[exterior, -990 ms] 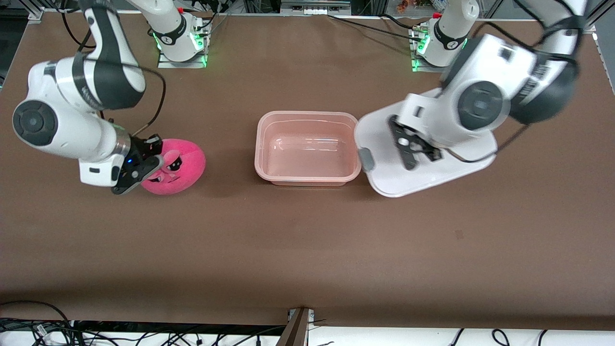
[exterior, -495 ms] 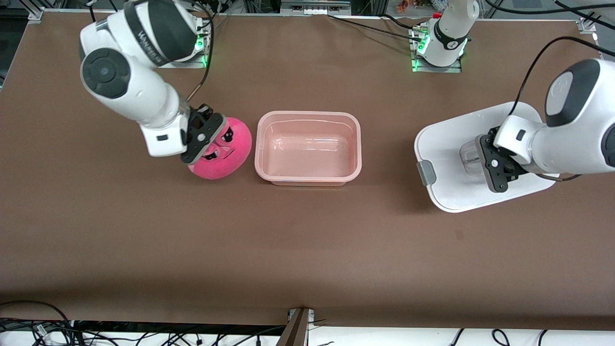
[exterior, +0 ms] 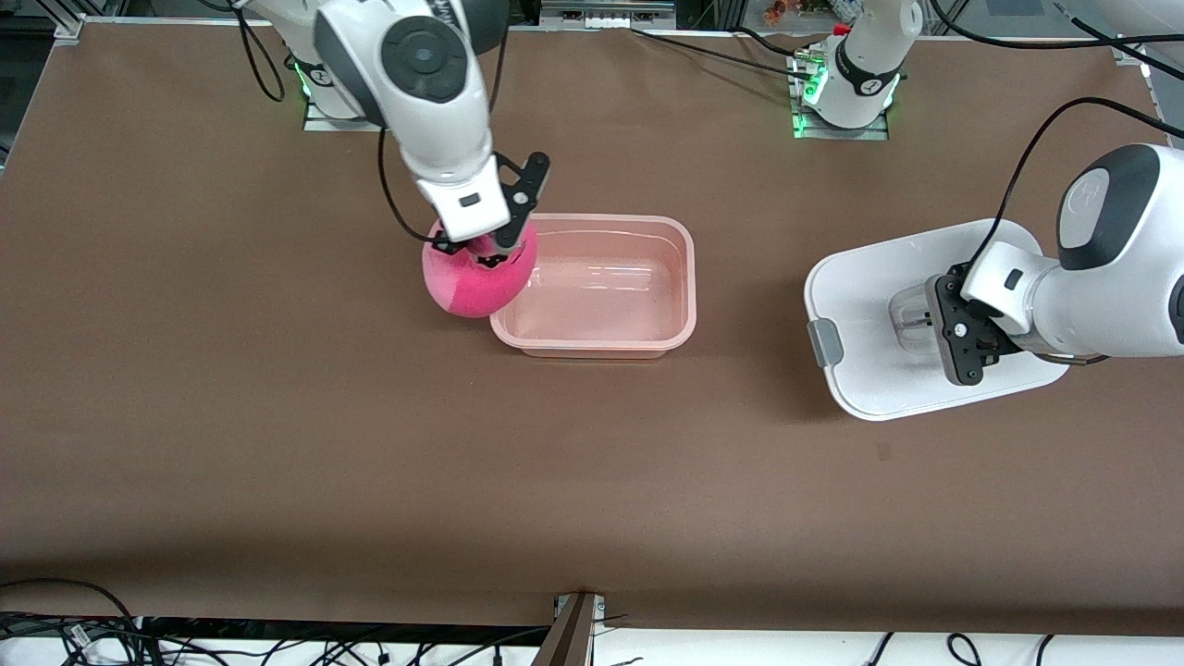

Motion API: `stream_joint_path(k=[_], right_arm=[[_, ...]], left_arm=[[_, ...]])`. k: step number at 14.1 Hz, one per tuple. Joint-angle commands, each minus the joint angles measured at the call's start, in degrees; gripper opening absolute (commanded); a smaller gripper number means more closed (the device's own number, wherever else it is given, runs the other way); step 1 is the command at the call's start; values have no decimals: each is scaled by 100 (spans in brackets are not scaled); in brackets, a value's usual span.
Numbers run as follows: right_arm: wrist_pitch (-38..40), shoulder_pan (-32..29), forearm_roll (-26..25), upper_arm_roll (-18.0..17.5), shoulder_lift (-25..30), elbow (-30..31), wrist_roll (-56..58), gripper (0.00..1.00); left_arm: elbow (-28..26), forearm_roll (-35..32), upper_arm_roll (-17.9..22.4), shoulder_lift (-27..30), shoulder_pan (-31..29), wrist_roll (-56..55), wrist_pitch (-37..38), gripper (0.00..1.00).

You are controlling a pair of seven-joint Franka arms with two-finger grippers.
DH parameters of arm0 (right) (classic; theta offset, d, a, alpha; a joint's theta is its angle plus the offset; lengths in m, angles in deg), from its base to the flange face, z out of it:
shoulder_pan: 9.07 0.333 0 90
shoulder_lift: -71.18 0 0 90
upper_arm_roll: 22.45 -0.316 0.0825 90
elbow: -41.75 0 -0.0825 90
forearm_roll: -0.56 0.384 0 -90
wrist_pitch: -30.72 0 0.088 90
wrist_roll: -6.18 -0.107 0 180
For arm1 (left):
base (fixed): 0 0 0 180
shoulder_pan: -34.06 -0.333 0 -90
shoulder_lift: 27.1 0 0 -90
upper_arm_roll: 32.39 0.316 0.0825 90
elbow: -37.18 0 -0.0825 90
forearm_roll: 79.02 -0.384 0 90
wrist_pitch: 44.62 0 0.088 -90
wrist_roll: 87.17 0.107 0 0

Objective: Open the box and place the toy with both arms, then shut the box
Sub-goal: 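Lower the pink toy into the pink tray and open the right gripper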

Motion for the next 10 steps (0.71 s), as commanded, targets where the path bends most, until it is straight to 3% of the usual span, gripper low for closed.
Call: stream_joint_path(k=[1,7,8,9,10], right_arm=[[-133,307,-307,51,-248,-151,9,0],[-625,536,-528,42,-679,-186,-383,0],[-722,650,-528,42,-706,-186,-847,77],[-862,773,-528,42,-758,-195,-1383,100],[-976,913,-528,51,-759,-212,-1945,100]], left_arm=[[97,10,-63,4,-79,232,30,0],[106,71,-72,-5,-97,241,12,0],[106,159,-72,-5,-105,232,12,0],[106,177,-72,-5,-105,232,12,0],[106,168,-72,4,-114,240,12,0]])
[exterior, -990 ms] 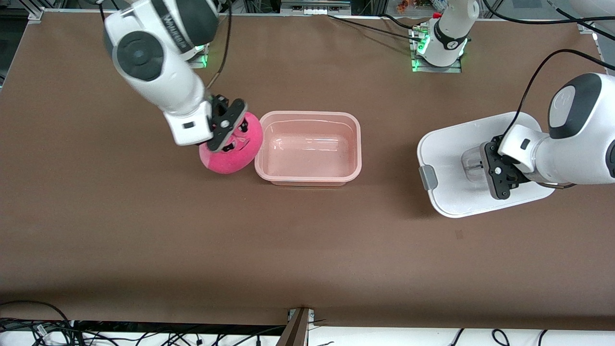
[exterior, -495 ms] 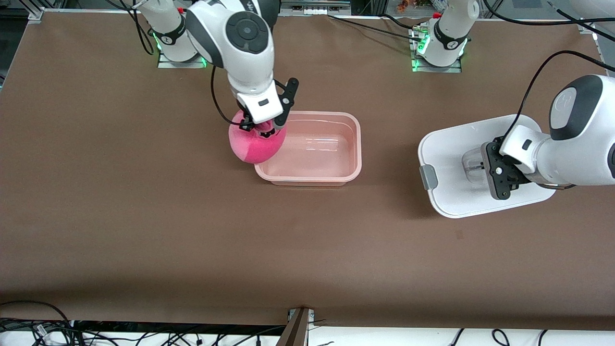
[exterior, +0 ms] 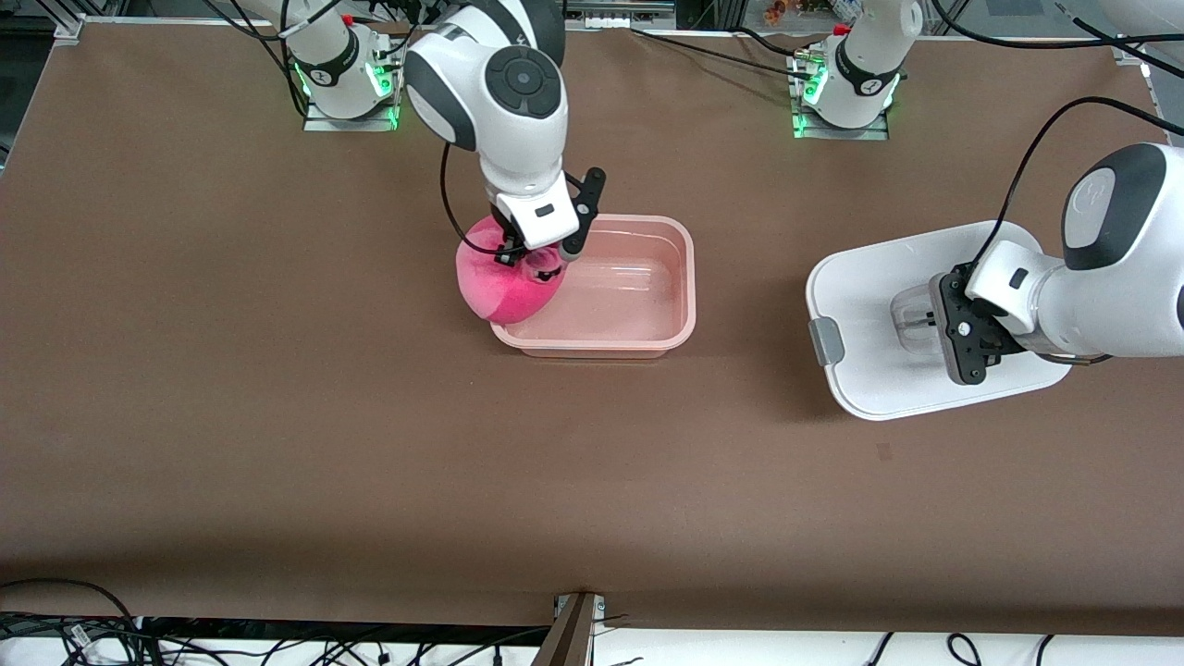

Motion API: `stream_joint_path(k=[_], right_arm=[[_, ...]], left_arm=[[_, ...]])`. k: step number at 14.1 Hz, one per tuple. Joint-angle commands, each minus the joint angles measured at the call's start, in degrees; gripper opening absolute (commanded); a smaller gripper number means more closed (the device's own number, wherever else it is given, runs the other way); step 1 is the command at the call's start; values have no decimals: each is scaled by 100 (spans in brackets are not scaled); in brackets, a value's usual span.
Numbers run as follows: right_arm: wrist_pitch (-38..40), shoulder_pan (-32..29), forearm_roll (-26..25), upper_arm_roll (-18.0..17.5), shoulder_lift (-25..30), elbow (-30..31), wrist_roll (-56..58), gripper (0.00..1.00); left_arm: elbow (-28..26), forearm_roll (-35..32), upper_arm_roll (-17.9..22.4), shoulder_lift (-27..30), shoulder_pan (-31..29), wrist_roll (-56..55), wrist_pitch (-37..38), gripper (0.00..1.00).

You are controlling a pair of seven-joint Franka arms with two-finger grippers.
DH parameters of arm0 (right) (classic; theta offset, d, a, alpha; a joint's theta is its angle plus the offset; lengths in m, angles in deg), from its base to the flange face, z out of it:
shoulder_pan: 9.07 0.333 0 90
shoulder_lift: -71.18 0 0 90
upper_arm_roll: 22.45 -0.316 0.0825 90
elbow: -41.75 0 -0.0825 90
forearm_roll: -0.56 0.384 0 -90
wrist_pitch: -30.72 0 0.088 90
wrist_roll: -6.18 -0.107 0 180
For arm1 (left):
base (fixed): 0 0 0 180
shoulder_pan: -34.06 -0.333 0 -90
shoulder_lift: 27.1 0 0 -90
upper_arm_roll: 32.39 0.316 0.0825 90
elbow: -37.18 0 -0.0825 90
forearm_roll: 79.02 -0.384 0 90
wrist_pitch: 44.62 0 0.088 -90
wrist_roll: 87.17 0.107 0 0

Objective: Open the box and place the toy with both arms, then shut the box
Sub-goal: 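Lower the pink toy into the pink tray and open the right gripper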

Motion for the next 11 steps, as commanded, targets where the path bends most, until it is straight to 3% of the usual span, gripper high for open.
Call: stream_joint_path(k=[1,6,9,11], right_arm=[[-117,400,-104,38,-151,-319,-1398,100],[566,148,-25,108,-81,-1357,-1992,100],[779,-616,607,187,138,-1376,-1957,100],[1059,-820,617,546,183,-1393,-1931,100]], left_arm=[[94,104,-64,4,-77,154,15,0],[120,148,-108,30,-42,145,24,0],[138,446,-502,30,11,101,32,0],[164,385,-539,-40,387,83,-37,0]])
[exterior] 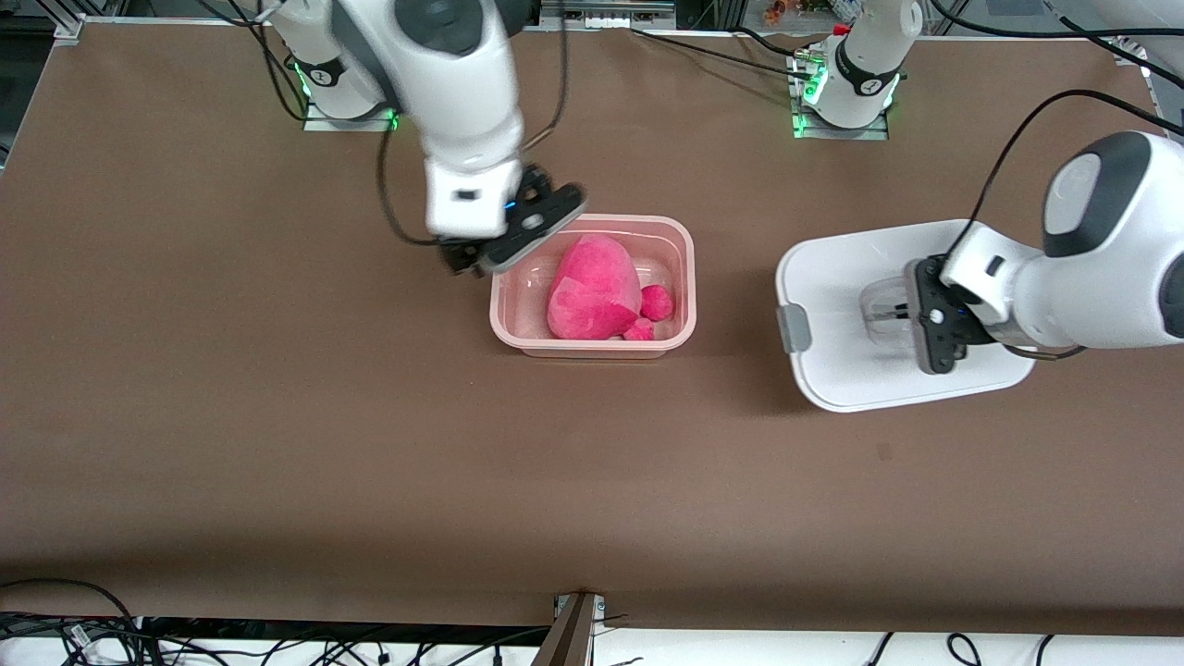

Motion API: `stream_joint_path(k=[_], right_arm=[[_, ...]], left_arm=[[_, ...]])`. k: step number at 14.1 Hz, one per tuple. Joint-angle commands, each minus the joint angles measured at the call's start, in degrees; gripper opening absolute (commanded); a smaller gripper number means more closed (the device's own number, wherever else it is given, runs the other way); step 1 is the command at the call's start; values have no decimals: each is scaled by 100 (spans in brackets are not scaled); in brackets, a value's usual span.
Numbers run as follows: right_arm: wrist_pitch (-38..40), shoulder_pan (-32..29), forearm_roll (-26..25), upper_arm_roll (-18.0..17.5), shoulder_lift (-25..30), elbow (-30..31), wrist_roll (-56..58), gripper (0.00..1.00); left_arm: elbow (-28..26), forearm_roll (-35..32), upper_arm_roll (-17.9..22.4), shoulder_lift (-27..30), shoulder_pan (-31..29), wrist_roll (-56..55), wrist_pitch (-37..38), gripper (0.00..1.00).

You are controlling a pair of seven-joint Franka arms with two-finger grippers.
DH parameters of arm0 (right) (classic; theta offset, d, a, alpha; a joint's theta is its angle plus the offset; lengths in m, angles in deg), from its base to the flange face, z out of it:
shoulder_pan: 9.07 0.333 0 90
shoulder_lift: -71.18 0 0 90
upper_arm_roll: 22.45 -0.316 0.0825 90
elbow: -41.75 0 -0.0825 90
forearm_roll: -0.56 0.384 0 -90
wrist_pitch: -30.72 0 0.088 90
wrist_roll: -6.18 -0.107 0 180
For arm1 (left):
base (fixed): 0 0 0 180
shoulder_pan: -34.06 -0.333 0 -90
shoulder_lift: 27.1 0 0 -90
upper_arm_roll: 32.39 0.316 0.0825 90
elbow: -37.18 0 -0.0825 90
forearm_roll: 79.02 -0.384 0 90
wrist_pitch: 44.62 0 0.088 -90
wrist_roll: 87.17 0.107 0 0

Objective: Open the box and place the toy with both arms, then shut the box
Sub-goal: 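Place the lid onto the box with the left gripper while the right gripper withdraws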

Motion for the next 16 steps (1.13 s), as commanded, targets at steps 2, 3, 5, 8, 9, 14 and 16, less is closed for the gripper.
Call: stream_joint_path(k=[2,3,5,8,9,14,16], right_arm=[[447,-236,193,762,56,-29,-23,100],[526,-236,193,982,56,-12,-31,100],[676,-245,202,1483,56,-12,-31,100],[694,-263,377,2089,100,-29,-40,100],[703,-271,595,2318,100,-12,-40,100],[886,-420,1204,3233,170,23,-31,100],[1168,-684,1204,3226,249,32,47,100]], left_arm=[[148,49,-68,-59,778,57,-292,0],[149,49,-68,-59,1111,-4,-450,0],[149,14,-33,-85,1753,-459,-863,0],[149,-21,-24,-435,2343,-935,-1618,0],[140,-30,-15,-567,2536,-979,-1856,0],[122,-329,28,-1087,3371,-1138,-2578,0],[131,-286,72,-1253,3444,-1305,-2596,0]])
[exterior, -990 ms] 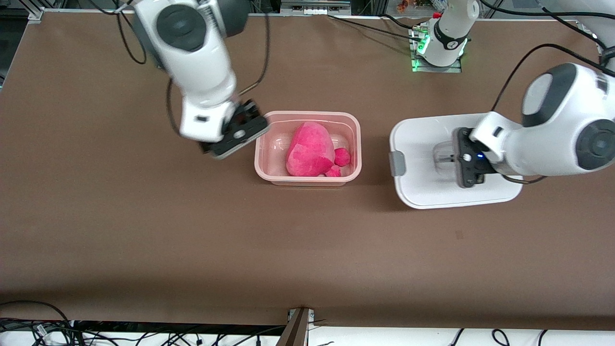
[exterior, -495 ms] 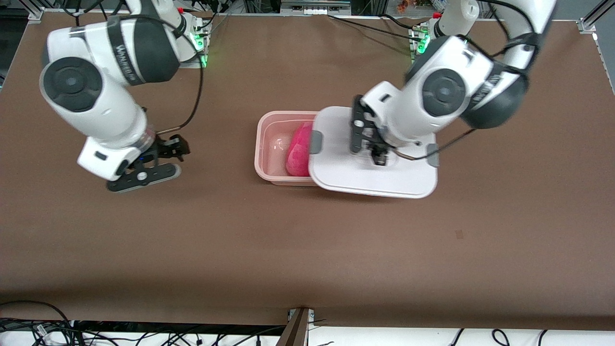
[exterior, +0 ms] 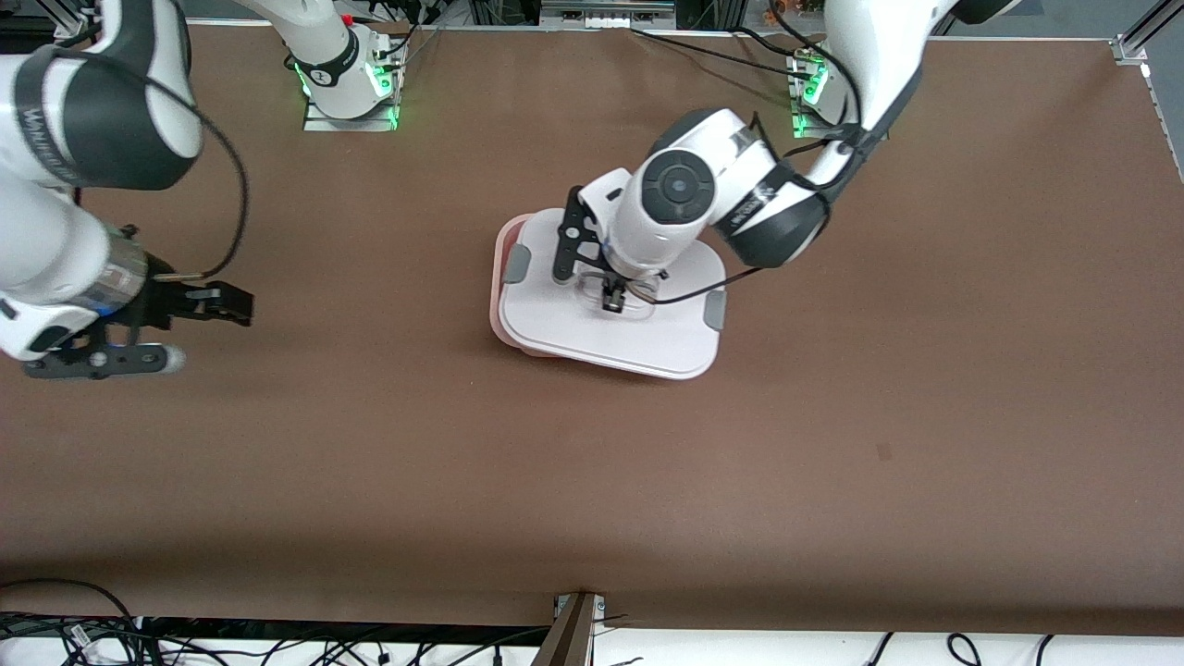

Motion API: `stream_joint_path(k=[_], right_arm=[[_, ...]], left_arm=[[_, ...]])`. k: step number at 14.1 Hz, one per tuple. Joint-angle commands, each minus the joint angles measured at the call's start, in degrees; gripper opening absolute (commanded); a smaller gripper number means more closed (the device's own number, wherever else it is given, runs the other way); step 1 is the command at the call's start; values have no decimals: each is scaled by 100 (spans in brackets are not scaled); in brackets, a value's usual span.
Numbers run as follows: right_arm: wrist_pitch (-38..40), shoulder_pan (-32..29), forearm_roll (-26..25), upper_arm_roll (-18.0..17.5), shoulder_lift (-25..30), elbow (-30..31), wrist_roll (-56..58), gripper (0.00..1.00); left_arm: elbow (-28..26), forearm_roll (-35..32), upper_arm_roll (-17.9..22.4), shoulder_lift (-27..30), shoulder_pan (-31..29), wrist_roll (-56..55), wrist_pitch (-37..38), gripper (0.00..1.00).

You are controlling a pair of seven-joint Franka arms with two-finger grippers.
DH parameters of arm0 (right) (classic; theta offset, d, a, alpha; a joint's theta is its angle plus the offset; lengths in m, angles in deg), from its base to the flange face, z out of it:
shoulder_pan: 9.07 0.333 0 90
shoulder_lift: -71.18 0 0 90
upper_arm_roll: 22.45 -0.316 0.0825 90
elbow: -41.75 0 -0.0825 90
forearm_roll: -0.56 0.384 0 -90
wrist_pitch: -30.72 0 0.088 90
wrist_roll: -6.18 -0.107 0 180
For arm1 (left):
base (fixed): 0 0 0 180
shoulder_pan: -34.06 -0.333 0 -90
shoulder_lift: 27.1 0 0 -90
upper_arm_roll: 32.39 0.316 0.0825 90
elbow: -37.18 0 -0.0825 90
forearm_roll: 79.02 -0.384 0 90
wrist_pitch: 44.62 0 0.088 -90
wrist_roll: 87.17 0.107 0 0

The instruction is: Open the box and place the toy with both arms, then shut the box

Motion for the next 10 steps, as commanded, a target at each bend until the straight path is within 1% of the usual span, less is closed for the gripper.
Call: stream_joint_path(k=[1,2,5,7,8,10], right_arm=[[333,-290,131,-18,251,101,20,100],[334,-309,122,-27,295,180,-50,100],[167,-458,78,-71,672,523,20,100],[132,-528,43,-97,936,751,-50,100],[97,-676,61,-124,1094,839,-59,100],[44,-809,17,-316,1349,1024,-33,100]], left_arm=[[159,-40,88,-154,122,-233,-4,0],[150,-57,88,-137,140,-391,-4,0],[97,-92,97,-198,157,-585,-22,0],[106,-127,97,-233,271,-1136,-13,0],[106,-127,106,-233,307,-1340,-13,0],[115,-109,106,-251,412,-1438,-13,0]])
